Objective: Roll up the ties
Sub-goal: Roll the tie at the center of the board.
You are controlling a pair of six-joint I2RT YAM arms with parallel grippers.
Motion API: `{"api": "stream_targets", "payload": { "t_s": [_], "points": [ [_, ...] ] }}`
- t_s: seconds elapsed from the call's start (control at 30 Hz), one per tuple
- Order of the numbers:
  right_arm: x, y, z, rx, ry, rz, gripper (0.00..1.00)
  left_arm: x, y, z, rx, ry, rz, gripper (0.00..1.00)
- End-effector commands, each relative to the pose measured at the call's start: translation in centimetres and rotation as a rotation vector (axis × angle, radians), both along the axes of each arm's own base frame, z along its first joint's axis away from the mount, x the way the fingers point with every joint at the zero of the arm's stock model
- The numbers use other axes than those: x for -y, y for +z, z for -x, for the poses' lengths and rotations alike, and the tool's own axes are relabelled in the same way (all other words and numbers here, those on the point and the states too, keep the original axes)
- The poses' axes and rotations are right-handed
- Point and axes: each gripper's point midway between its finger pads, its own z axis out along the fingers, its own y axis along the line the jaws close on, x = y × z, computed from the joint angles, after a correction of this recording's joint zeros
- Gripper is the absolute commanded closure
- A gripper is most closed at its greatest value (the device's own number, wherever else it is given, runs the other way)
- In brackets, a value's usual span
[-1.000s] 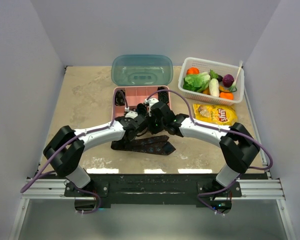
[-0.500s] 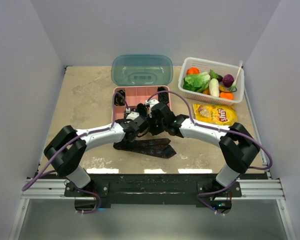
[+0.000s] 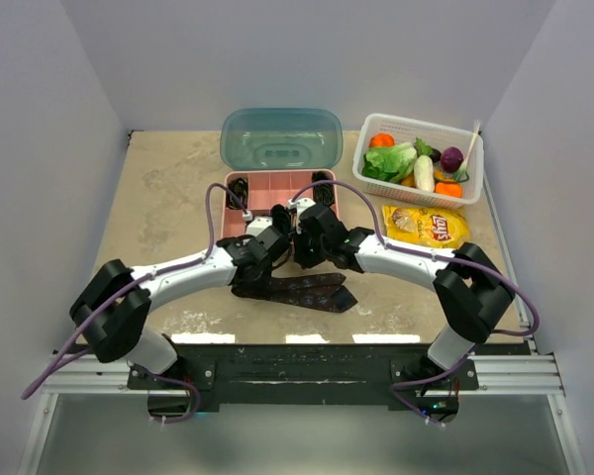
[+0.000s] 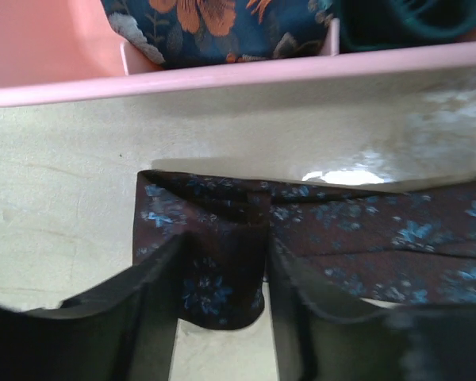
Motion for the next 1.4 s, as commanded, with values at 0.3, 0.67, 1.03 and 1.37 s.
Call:
{"api": "stream_targets", "payload": {
  "t_s": [0.3, 0.67, 1.03, 1.37],
  "points": [
    [-2.6, 5.0, -0.3, 0.053, 0.064, -0.148, 1.0, 1.4, 7.6, -1.0, 0.178, 0.041, 0.237, 0.21],
    [-9.3, 7.5, 2.6, 0.061, 0.242, -0.237, 1.0, -4.1, 9.3, -2.4, 0.229, 0.12, 0.429, 0.08],
    [-12.6, 5.0, 4.1, 0.011, 0.31, -0.227, 1.0, -6.6, 7.6, -2.5, 0.161, 0.128, 0.795, 0.06],
    [-11.3, 0.8, 4.3, -0.029, 0.294, -0.142, 1.0, -6.0, 3.6, -1.4, 0.083, 0.121, 0.867, 0.06]
  ]
}}
